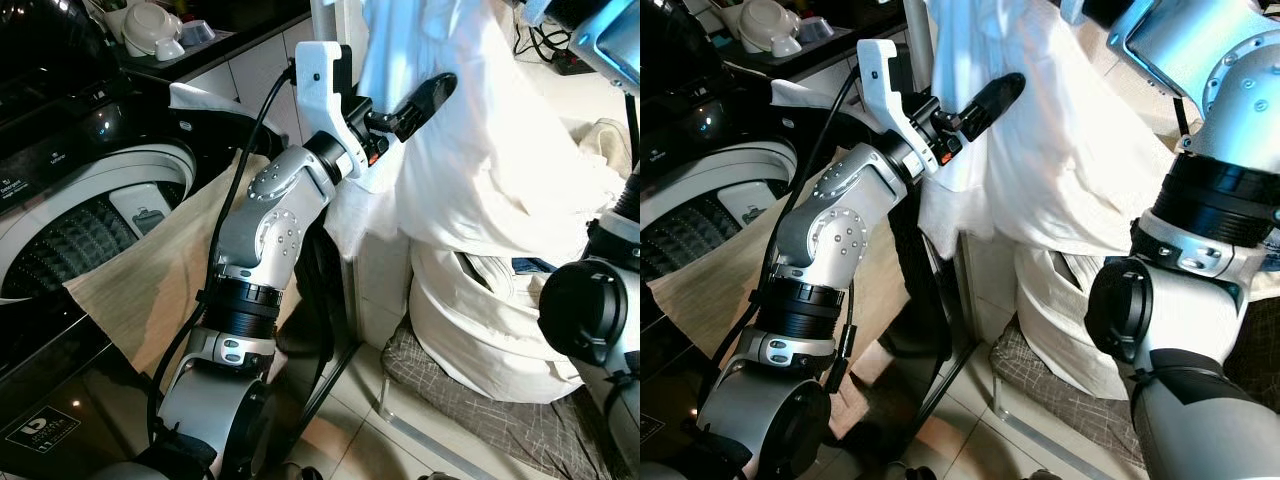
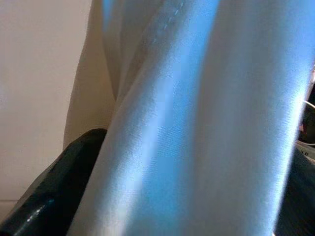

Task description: Clothes washing

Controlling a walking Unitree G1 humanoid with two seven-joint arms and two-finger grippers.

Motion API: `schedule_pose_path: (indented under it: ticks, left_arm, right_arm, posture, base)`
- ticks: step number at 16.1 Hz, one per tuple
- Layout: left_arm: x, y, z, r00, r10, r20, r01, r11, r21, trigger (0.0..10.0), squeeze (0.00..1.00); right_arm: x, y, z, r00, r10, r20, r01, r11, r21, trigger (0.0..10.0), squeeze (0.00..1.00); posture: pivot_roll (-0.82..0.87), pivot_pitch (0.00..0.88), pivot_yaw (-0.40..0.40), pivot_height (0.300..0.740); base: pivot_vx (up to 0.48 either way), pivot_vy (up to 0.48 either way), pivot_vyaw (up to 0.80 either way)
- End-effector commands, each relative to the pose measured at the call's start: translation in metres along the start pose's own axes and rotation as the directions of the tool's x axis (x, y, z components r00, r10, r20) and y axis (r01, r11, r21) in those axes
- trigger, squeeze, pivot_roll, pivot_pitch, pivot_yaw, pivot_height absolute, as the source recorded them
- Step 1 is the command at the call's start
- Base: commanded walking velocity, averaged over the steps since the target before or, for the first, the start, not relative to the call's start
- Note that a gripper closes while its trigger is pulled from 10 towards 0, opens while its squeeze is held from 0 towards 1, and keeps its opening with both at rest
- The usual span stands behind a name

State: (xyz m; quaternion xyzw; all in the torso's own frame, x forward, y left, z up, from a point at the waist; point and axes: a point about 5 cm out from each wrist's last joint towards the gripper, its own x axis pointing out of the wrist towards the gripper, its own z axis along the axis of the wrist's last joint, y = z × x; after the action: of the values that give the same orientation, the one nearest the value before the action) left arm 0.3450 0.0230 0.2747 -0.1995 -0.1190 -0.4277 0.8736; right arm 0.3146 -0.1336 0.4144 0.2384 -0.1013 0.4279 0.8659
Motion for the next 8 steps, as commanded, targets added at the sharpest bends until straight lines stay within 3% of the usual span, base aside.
schedule_pose_path:
  ticks: [1,8]
  left_arm:
    - [0.0018,-0.0005,0.0027,1.0,0.0,0.001,0.0,1.0,-0.003,0.0,0.0]
    - [-0.0013,0.0061,0.0038,1.0,0.014,-0.007,-0.014,1.0,-0.004,0.0,0.0]
  right_arm:
    - [-0.0011,0.0059,0.0004,1.0,0.018,0.01,-0.018,1.0,-0.005,0.0,0.0]
    - [-0.007,0.0034,-0.0028,0.999,-0.032,0.02,0.033,0.999,-0.011,0.0,0.0]
  posture:
    - [-0.18,0.0,0.144,0.74]
    - [-0.18,0.0,0.153,0.74]
  base:
    - [0.0,0.0,0.0]
    - [0.0,0.0,0.0]
